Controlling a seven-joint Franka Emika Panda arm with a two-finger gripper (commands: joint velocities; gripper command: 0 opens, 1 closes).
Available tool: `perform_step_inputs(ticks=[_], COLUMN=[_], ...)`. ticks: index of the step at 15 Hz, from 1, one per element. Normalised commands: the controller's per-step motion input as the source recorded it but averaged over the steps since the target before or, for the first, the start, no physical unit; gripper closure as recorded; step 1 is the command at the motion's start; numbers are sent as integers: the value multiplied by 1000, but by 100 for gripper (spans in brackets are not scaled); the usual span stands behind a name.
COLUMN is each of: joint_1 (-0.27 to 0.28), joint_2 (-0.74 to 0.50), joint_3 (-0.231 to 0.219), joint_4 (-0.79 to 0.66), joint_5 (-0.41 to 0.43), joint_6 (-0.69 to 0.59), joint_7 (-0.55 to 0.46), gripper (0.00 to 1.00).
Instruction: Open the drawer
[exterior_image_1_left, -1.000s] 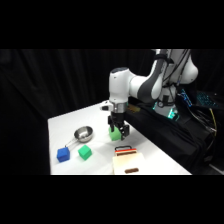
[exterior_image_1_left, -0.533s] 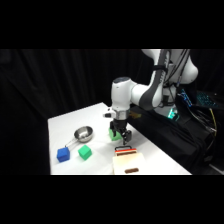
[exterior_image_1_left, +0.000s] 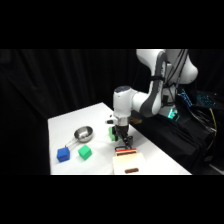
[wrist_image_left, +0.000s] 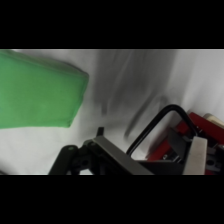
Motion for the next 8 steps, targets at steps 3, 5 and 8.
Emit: perform_step_inputs(ticks=[3, 5, 8], joint_1=[-223, -225, -201], joint_2=[190, 186, 171], joint_3=[193, 186, 164], joint_4=[110, 146, 150], joint_5=[123, 108, 94], joint_6=[192, 155, 137], joint_7=[-200, -201, -193], gripper=[0, 0, 0])
